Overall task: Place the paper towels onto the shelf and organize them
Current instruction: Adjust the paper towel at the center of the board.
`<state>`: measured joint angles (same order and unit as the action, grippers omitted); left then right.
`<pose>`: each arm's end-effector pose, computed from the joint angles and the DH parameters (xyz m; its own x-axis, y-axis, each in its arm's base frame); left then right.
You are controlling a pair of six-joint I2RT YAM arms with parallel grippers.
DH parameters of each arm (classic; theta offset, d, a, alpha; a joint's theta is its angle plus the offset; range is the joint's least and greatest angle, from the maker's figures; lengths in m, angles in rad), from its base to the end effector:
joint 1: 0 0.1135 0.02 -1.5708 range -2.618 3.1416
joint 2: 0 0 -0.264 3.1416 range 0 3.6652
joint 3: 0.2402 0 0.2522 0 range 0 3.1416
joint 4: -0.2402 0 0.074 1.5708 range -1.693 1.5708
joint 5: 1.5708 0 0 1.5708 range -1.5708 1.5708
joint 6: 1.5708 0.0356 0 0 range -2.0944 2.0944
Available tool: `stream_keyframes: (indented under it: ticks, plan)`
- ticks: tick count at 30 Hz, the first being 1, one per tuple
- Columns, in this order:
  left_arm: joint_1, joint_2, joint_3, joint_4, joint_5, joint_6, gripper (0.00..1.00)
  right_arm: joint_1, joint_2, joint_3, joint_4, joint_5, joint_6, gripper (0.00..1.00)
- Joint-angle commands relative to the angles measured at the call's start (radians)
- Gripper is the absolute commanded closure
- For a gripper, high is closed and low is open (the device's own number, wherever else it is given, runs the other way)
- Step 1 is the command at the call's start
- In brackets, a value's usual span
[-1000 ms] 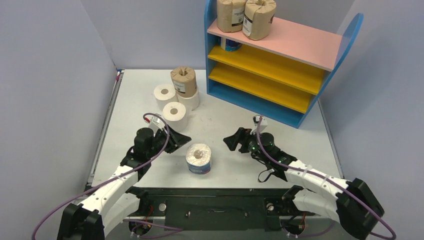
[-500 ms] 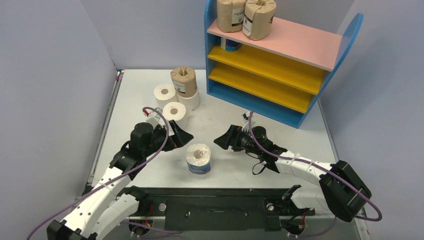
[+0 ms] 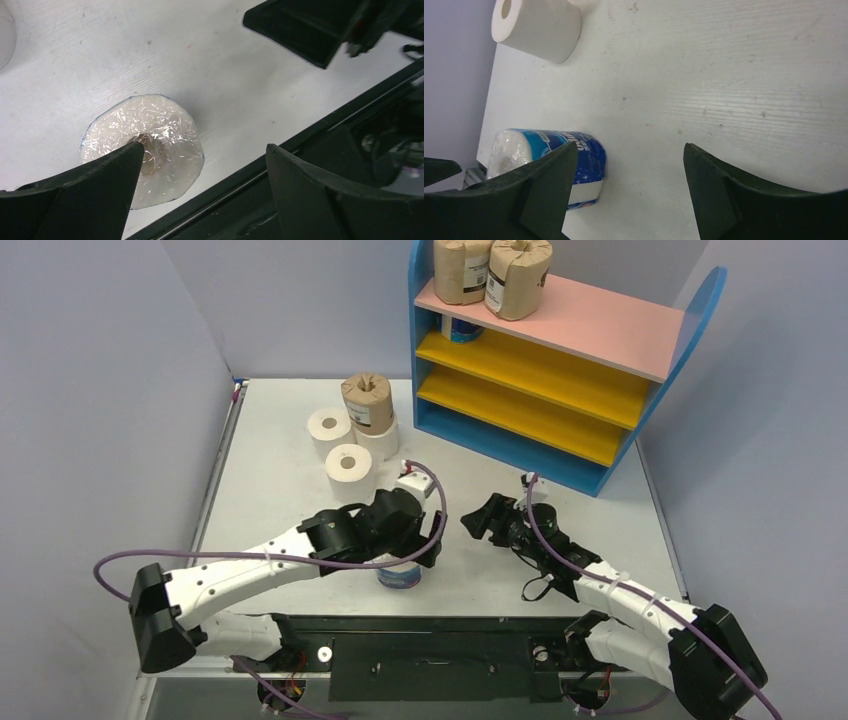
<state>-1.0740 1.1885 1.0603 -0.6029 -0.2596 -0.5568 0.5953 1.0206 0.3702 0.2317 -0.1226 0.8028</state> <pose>0.1285 -0.2179 0.3142 -0.6710 0.1661 -0.7226 0.4758 0.8439 -0.2479 0.1740 0.1231 0.1935 -0.7007 0.3877 -0.5989 -0.2087 0.6913 0.6917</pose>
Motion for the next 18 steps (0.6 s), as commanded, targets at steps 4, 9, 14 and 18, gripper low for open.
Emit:
stream_keyframes:
  ticks: [4,9,14,18]
  plan:
    - [-0.047,0.128,0.116,-0.138,-0.143,0.037,0.11,-0.012,-0.094,-0.045,-0.038,0.083,-0.022,0.27]
    - [-0.066,0.188,0.126,-0.145,-0.139,0.044,0.12,-0.018,-0.110,-0.064,-0.035,0.087,-0.021,0.27]
    - [-0.072,0.230,0.110,-0.124,-0.124,0.044,0.18,-0.018,-0.118,-0.075,-0.028,0.085,-0.012,0.28]
    - [-0.072,0.247,0.101,-0.123,-0.130,0.043,0.23,-0.018,-0.119,-0.079,-0.030,0.088,-0.013,0.28]
